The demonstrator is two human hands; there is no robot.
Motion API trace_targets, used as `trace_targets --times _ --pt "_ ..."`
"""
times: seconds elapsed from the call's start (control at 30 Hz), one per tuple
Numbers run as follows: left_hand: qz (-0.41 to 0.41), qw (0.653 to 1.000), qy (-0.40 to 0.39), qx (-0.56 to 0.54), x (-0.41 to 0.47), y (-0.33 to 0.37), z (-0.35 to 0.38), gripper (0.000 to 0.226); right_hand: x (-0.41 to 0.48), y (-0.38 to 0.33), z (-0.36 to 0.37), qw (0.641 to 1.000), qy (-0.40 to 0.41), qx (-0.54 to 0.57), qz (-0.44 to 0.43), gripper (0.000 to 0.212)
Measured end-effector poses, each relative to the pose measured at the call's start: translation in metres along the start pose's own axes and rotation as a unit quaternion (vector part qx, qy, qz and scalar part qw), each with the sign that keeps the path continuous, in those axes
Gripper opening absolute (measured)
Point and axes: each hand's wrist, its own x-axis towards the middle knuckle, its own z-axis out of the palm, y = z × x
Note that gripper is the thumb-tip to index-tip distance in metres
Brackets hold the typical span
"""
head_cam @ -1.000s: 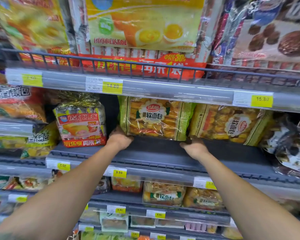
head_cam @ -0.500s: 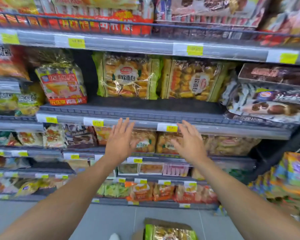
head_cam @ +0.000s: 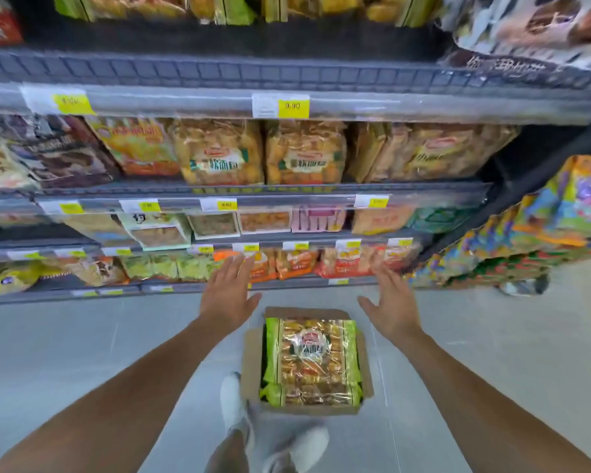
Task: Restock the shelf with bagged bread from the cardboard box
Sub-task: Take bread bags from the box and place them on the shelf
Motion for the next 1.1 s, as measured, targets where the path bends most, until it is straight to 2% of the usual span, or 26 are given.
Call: trace_targets --times 0.2,0.3,0.43,0.7,0.83,1.0,1.1 --pt "-0.062 0.987 -0.148 -0.024 -0.006 -0.012 0.102 0.078 -0.013 0.07 0.092 0.985 -0.093 0.043 0.137 0.072" --pt "-0.081 0.976 -0.198 -0.046 -0.012 -0.013 0.14 0.078 -0.021 0.097 0.133 0.967 -0.136 0.082 0.197 0.076" --pt "-0.115 0.96 -0.241 -0.084 -0.008 -0.015 0.192 0.078 -0.024 0.127 0.184 0.95 -0.182 0.103 0.232 0.077" --pt "-0.193 0.92 -0.297 -0.167 0.014 -0.02 0.307 0.082 -0.012 0.173 0.278 0.925 -0.25 0.107 0.265 0.072" --pt "-0.233 0.901 -0.308 -0.198 0.024 -0.024 0.37 0.079 -0.002 0.186 0.321 0.923 -0.254 0.105 0.271 0.056" --pt "-0.301 0.866 -0.305 -0.258 0.042 -0.027 0.43 0.079 0.014 0.198 0.367 0.92 -0.237 0.132 0.283 0.057" --pt "-0.339 0.836 -0.298 -0.312 0.054 -0.037 0.458 0.093 0.028 0.209 0.39 0.911 -0.211 0.183 0.304 0.051"
